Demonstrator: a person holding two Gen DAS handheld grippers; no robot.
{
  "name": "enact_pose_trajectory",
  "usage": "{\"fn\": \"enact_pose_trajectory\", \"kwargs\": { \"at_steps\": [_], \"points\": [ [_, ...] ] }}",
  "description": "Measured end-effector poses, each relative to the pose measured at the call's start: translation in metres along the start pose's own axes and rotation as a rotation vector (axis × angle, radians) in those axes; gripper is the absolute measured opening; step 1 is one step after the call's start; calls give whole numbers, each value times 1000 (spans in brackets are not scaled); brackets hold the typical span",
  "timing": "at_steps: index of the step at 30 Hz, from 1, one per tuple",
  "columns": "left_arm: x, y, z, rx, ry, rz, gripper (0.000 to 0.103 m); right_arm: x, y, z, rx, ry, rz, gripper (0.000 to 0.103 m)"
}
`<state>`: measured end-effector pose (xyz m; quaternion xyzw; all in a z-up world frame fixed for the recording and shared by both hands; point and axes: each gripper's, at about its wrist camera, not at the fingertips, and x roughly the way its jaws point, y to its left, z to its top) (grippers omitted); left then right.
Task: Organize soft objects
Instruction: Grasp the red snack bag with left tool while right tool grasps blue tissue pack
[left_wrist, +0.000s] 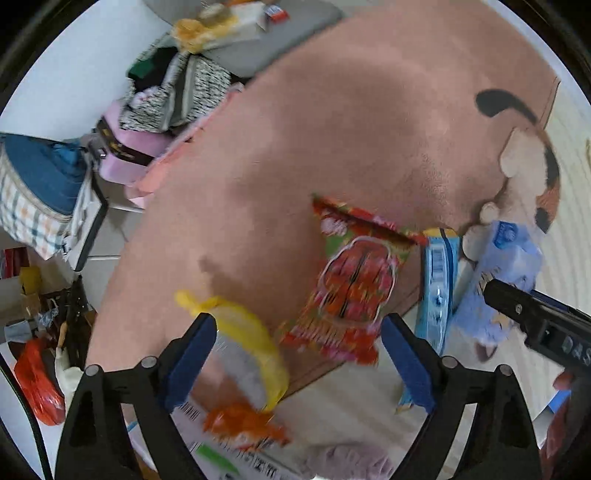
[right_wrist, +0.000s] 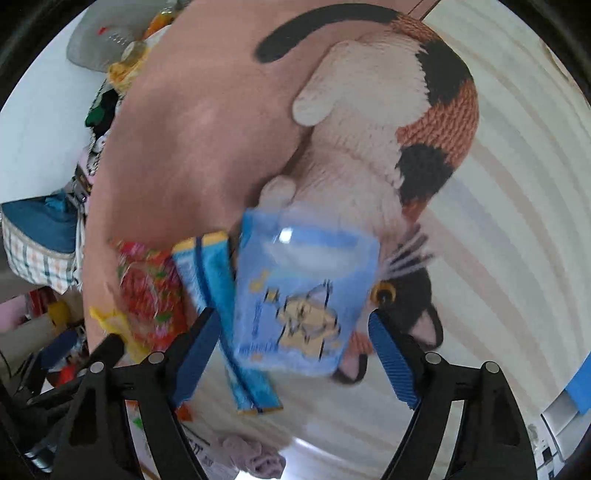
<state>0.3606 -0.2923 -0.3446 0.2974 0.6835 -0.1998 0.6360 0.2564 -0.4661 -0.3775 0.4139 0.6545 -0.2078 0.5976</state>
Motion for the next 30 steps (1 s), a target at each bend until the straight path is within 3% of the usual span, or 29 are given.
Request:
{"fn": "enact_pose_trajectory", "kwargs": {
  "at_steps": [6,16,18,20,22,25,28,30],
  "points": [
    [31,-9,19,21,81,11,90,24,-5,11,2,47,-15,83],
    [45,-5,22,31,118,-57,88,32,1,29,-36,60,-74,77],
    [46,-11,20,55,115,-43,85,33,5,26,-51,57,-91,76],
    [50,-12,20,55,121,-31,67,32,4,26,-78,59,-127,75],
    [58,-11,20,42,148,-51,56,34,9,24,-99,59,-158,75],
    [59,-7,22,8,135,-70,49,37,20,21,-128,56,-218,74],
    [58,-8,19,-11,113,-65,45,43,35,13,-165,40,-310,64],
    [56,-10,12,-30,91,-59,43,42,40,7,-187,27,-314,51]
  ]
}}
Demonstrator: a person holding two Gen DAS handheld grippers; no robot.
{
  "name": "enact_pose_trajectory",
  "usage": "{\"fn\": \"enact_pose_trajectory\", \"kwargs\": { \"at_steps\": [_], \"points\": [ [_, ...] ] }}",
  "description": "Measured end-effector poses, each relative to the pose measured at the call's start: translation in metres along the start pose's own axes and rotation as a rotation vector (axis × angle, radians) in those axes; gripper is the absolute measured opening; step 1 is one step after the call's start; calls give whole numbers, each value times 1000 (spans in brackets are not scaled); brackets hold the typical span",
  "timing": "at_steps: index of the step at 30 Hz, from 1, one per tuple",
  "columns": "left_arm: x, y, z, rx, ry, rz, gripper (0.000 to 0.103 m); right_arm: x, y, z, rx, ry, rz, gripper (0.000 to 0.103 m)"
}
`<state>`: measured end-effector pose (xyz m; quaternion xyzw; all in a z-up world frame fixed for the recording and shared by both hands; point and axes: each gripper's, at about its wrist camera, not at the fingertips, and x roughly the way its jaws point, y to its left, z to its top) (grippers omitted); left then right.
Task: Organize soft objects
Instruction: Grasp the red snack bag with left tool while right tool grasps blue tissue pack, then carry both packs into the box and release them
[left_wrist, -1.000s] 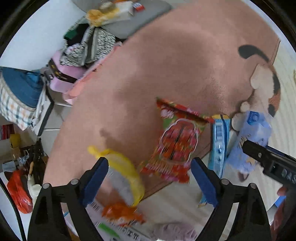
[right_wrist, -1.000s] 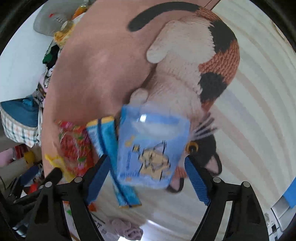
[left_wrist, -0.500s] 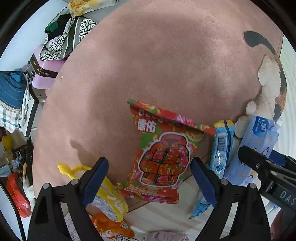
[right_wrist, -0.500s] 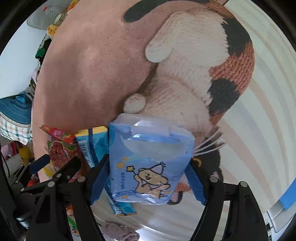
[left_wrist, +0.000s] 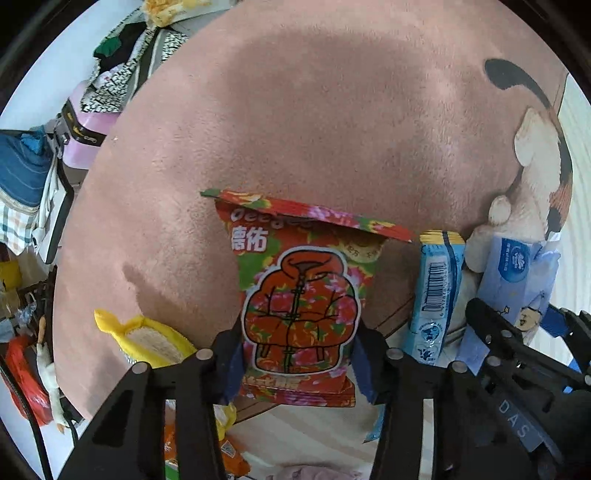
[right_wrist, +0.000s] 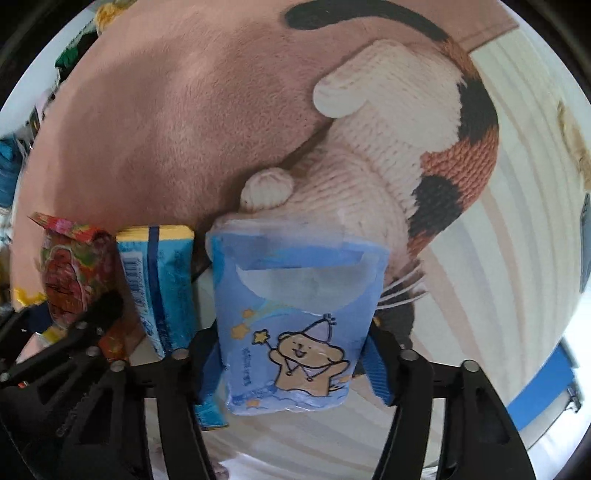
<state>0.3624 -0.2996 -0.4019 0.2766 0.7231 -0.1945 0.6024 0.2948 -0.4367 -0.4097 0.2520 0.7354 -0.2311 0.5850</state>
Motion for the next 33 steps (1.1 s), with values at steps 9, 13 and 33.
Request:
{"fn": "enact_pose_trajectory", "kwargs": {
  "at_steps": [9,13,33],
  "points": [
    [-79,34,-69,-226,-188,-103,42,-64,20,-56,-146,-124,48,37],
    [-124,56,-134,-330,-303,-162,42,-102,45,-113,-272,-166,112,37],
    [-46,295,-428,-874,-158,-222,43,-79,292,-362,-785,6,182,37]
  ]
}}
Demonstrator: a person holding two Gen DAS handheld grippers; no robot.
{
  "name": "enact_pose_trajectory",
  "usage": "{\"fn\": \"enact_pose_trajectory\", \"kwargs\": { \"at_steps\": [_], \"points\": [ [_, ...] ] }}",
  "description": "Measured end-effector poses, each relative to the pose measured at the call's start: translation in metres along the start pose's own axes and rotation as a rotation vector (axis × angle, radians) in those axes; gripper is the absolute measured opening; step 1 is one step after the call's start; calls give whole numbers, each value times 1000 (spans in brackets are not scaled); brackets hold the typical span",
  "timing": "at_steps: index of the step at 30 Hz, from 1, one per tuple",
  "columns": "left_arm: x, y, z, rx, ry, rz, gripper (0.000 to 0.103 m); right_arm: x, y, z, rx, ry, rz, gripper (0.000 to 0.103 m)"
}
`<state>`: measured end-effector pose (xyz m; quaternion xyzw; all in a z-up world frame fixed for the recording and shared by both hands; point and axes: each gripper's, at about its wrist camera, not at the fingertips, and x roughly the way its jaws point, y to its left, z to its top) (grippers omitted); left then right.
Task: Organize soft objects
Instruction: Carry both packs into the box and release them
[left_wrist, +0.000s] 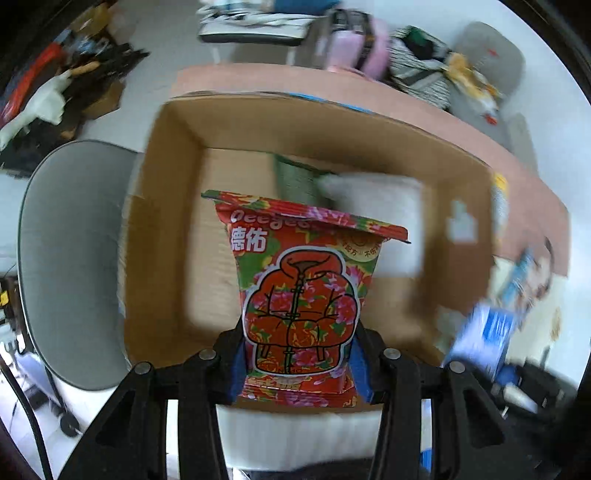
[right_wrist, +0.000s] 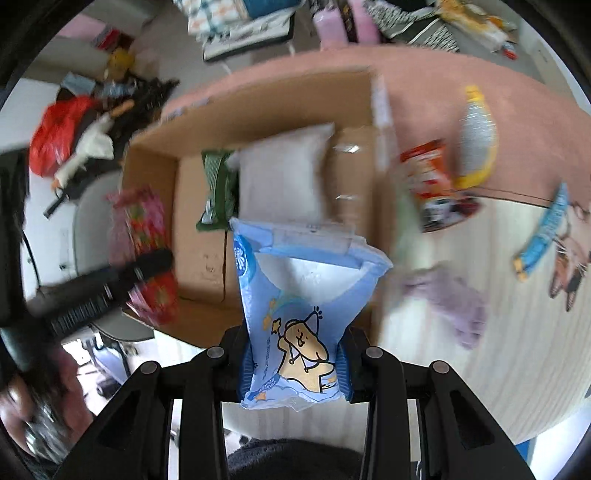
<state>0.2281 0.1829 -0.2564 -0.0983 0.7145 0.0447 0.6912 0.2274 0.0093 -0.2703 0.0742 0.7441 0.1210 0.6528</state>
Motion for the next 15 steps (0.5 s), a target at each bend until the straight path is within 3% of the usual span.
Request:
{"fn": "enact_pose_trajectory", "kwargs": {
  "at_steps": [6,15],
  "points": [
    [37,27,44,-24,55,36,43,54,20,6,-4,92,-75,37],
    [73,25,82,23,124,48,43,85,24,10,13,136,-121,38]
  ]
}}
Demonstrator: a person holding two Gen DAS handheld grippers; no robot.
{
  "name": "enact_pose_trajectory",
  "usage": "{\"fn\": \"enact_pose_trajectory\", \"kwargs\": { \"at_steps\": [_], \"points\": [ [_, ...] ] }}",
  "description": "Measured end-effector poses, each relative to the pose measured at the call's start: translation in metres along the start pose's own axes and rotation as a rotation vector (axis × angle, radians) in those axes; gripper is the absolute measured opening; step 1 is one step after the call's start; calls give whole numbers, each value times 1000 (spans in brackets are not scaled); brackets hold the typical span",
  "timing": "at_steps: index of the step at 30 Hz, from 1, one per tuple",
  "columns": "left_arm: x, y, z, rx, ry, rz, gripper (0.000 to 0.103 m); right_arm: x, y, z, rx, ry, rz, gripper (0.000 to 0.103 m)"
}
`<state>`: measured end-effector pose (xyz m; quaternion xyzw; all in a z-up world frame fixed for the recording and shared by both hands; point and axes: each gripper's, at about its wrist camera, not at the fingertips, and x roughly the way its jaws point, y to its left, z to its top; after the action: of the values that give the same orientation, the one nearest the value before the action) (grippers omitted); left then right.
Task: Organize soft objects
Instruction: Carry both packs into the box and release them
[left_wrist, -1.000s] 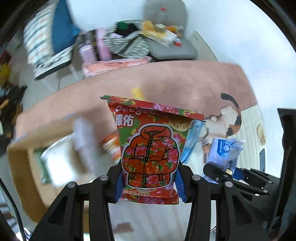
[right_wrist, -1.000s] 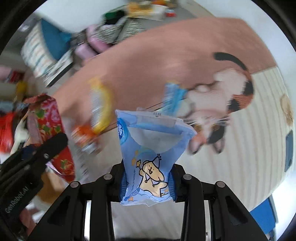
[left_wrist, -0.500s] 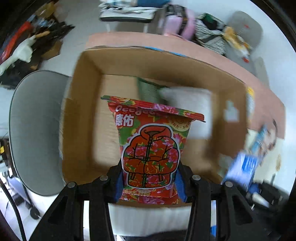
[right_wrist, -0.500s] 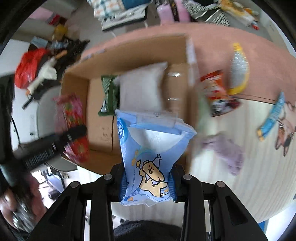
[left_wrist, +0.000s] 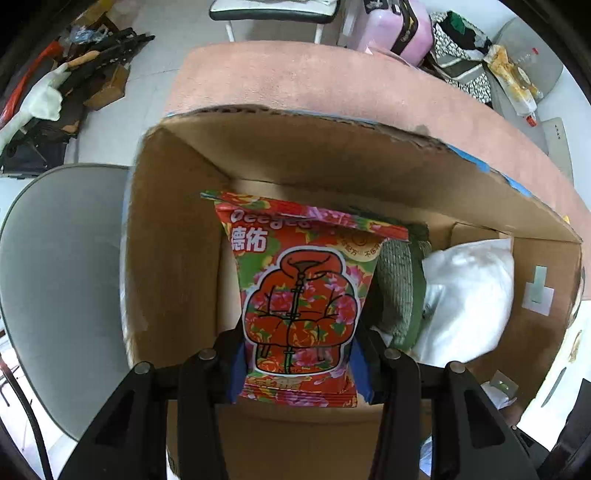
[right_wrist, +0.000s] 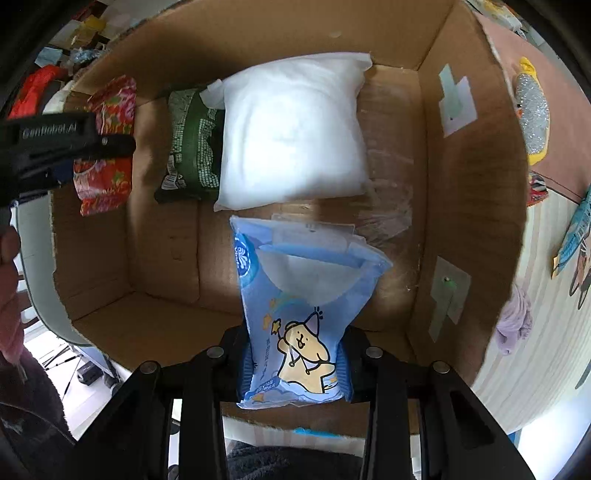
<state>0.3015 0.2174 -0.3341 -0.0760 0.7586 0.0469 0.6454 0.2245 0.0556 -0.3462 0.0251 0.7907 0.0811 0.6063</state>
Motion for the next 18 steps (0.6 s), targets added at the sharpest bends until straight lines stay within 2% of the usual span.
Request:
{"fn": "enact_pose_trajectory", "kwargs": {
  "at_steps": [3,4,5,7,9,11,14,18],
  "points": [
    [4,0,4,8,8,10,49,5,1,3,-3,10,-15,45],
    [6,1,6,4,17,6,54,8,4,3,-10,17,-21,52],
    [7,3,6,0,30,-3,58,10,5,3,-16,19,-28,64],
    [5,4,6,-2,28,-13,62,12,5,-2,-22,12,-37,81],
    [-4,4,3,2,4,-8,71,7,7,-6,-31,-2,-42,88],
    [-13,6,-1,0,-22,0,84,1,11,-7,-36,-3,-61,99],
    [-29,5,-15,15,-53,-9,96,-8,11,-9,-27,-29,-66,103],
    [-51,6,-37,32,-117,17,98,-26,13,-10,-31,-59,-91,103]
  ]
}}
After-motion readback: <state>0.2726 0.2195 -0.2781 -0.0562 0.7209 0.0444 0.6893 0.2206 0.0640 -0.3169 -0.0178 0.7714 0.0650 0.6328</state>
